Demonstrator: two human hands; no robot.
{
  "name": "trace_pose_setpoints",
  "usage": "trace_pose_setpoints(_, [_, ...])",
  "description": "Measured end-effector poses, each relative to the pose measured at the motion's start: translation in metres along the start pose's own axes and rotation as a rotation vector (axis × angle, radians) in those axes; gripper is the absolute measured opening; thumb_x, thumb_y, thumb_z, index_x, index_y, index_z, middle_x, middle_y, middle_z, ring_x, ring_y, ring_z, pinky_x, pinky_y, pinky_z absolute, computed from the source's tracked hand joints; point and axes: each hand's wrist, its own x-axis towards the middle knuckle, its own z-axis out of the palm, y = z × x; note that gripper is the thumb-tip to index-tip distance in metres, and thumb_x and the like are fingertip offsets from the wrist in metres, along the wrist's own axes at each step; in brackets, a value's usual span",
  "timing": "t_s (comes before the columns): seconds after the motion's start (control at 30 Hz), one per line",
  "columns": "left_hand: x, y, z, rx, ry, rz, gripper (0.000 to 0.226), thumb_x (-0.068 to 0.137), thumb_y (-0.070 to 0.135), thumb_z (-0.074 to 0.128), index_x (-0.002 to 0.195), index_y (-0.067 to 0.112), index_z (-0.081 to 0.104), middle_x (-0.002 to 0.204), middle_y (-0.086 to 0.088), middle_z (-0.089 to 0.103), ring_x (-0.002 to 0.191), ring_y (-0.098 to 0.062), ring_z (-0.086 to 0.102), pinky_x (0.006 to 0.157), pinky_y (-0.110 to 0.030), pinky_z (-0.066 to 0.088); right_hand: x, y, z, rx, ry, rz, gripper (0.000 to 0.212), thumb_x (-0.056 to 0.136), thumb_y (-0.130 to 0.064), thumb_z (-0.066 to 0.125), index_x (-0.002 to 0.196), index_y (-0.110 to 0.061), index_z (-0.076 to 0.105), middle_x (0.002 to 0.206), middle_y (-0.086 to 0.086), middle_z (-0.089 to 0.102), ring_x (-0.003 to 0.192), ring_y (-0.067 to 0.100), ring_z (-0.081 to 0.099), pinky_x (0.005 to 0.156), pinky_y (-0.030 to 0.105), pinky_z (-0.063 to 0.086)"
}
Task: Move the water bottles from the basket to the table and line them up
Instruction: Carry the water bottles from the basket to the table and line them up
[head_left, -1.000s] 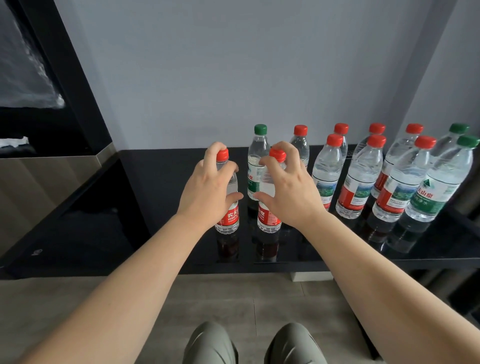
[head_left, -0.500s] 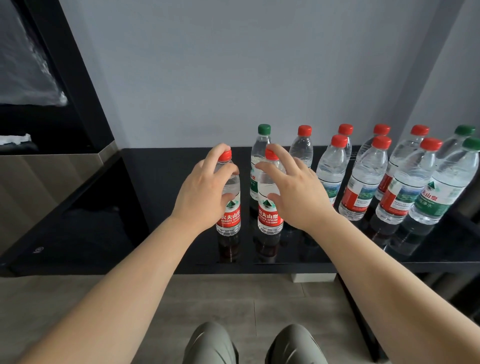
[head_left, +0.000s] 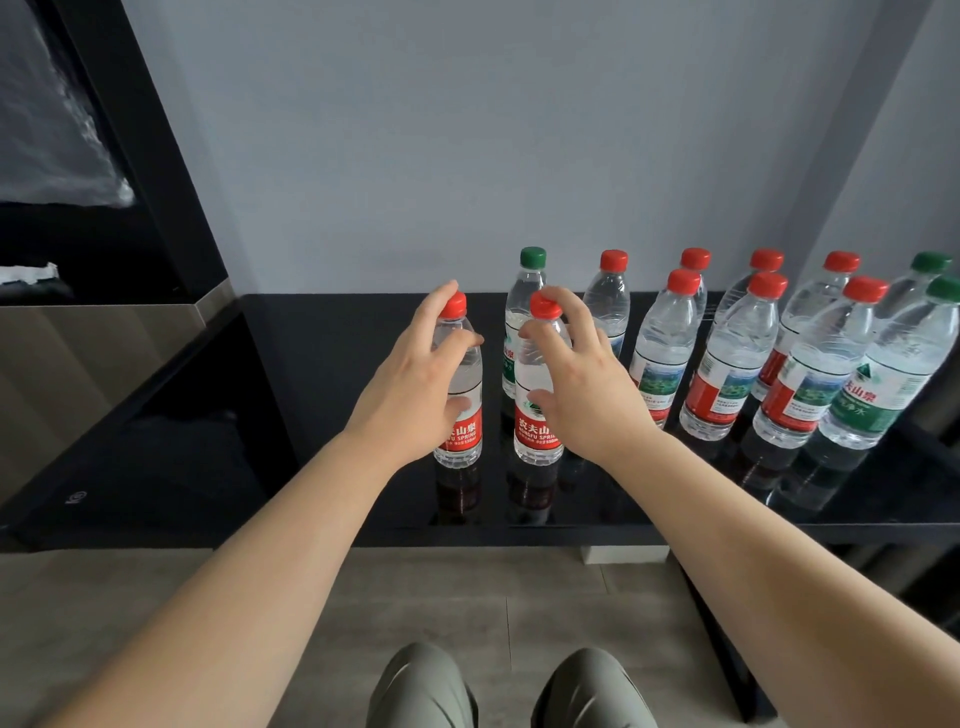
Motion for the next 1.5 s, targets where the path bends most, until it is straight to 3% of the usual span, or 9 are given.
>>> trace_pose_setpoints(0.33, [0.001, -0.01, 0.006, -0.001, 0.071, -0.028, 0.061, 0.076, 0.009, 0.088, 0.13, 0.016, 0.06, 0.169, 0.0, 0.013, 0.137, -0.027, 0.043, 0.101, -0.043, 0.051, 0.016, -0.015, 0.015, 0.031, -0.002, -0.032, 0.076, 0.077, -0.011, 0.087, 0.14, -0.024, 0.045, 0.166, 0.0, 0.014, 0.124, 0.036, 0.05, 0.087, 0.045, 0.06])
trace_pose_setpoints(0.6, [0.002, -0.045, 0.0, 0.007, 0.071, -0.046, 0.062, 0.079, 0.009, 0.086, 0.133, 0.018, 0.058, 0.17, 0.005, 0.006, 0.142, -0.023, 0.038, 0.102, -0.04, 0.051, 0.036, -0.04, 0.039, 0.063, 0.011, -0.045, 0.07, 0.079, -0.009, 0.085, 0.135, -0.024, 0.046, 0.165, -0.003, 0.013, 0.126, 0.032, 0.05, 0.088, 0.043, 0.06])
trace_pose_setpoints(0.93, [0.003, -0.108, -0.015, 0.028, 0.071, -0.074, 0.061, 0.08, 0.007, 0.085, 0.132, 0.019, 0.056, 0.17, 0.007, 0.003, 0.143, -0.023, 0.038, 0.1, -0.041, 0.052, 0.078, -0.087, 0.079, 0.087, 0.007, -0.044, 0.065, 0.079, -0.005, 0.081, 0.131, -0.024, 0.045, 0.165, -0.008, 0.011, 0.119, 0.03, 0.048, 0.082, 0.042, 0.059])
trace_pose_setpoints(1.07, [0.007, -0.139, -0.021, 0.068, 0.078, -0.104, 0.061, 0.082, 0.008, 0.083, 0.135, 0.019, 0.056, 0.17, 0.008, 0.001, 0.142, -0.021, 0.042, 0.1, -0.038, 0.052, 0.098, -0.105, 0.094, 0.097, -0.024, -0.054, 0.054, 0.083, -0.005, 0.076, 0.124, -0.021, 0.045, 0.164, -0.009, 0.008, 0.112, 0.031, 0.045, 0.075, 0.042, 0.057])
trace_pose_setpoints(1.27, [0.019, -0.182, -0.026, 0.145, 0.09, -0.144, 0.062, 0.078, 0.007, 0.086, 0.133, 0.018, 0.057, 0.169, 0.004, 0.009, 0.137, -0.026, 0.047, 0.098, -0.039, 0.054, 0.132, -0.124, 0.126, 0.079, -0.031, -0.054, 0.053, 0.084, -0.005, 0.076, 0.121, -0.021, 0.041, 0.164, -0.011, 0.003, 0.113, 0.031, 0.043, 0.07, 0.043, 0.058])
trace_pose_setpoints(1.5, [0.037, -0.227, -0.023, 0.147, 0.103, -0.158, 0.062, 0.078, 0.003, 0.083, 0.13, 0.02, 0.055, 0.168, 0.006, 0.007, 0.127, -0.025, 0.053, 0.081, -0.038, 0.059, 0.177, -0.138, 0.164, 0.083, -0.019, -0.083, 0.054, 0.083, -0.002, 0.075, 0.121, -0.02, 0.041, 0.164, -0.01, 0.004, 0.112, 0.031, 0.044, 0.067, 0.041, 0.058])
